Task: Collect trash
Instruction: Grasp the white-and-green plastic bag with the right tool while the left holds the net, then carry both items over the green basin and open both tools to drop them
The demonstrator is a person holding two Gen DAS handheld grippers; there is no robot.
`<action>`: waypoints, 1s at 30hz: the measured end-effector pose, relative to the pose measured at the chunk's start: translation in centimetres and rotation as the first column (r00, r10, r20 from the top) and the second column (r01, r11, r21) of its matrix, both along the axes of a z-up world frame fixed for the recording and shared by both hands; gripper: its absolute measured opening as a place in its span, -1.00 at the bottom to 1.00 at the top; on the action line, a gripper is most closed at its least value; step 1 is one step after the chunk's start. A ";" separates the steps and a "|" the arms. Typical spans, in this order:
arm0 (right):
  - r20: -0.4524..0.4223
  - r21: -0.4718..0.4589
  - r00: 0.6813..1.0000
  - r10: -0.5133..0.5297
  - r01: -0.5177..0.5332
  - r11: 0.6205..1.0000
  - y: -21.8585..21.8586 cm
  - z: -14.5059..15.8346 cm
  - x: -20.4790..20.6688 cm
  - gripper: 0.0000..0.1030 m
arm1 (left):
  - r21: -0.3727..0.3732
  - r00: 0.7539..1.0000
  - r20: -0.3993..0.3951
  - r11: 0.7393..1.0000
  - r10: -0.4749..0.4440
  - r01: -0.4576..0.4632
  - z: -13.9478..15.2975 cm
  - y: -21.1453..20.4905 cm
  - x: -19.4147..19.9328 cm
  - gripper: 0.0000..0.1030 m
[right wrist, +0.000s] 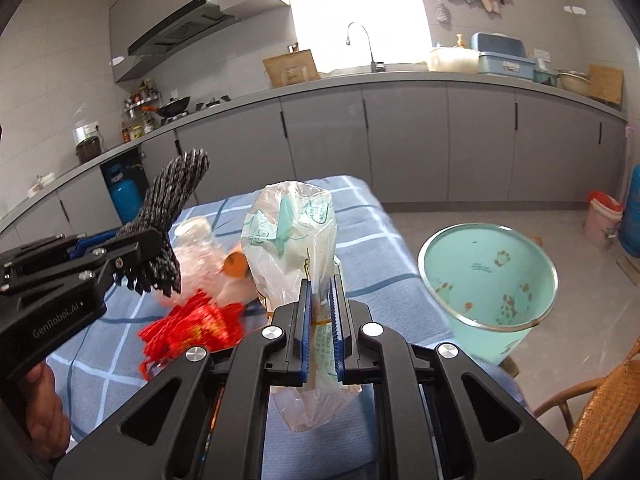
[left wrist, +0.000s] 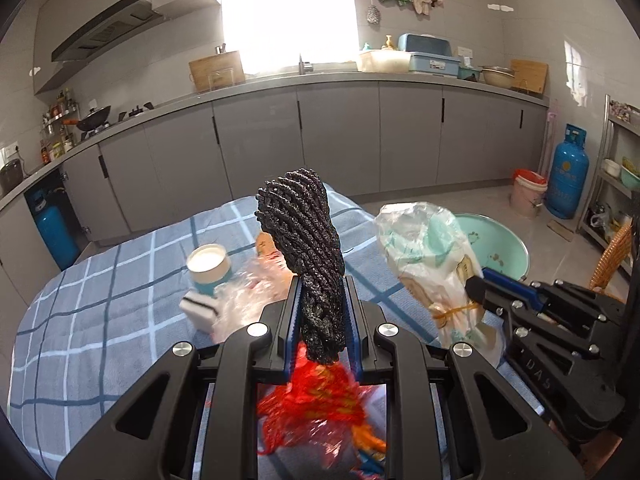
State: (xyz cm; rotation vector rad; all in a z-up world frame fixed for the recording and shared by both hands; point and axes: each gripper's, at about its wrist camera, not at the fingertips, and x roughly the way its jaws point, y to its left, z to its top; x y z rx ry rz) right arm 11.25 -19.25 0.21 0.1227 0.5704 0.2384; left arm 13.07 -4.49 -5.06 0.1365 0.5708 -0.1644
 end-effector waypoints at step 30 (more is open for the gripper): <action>-0.013 0.012 0.961 -0.278 0.278 0.961 -16.0 -2.0 8.6 -0.80 | 0.004 0.968 -0.127 0.976 -0.216 0.218 -2.4 -16.8 11.6 -0.60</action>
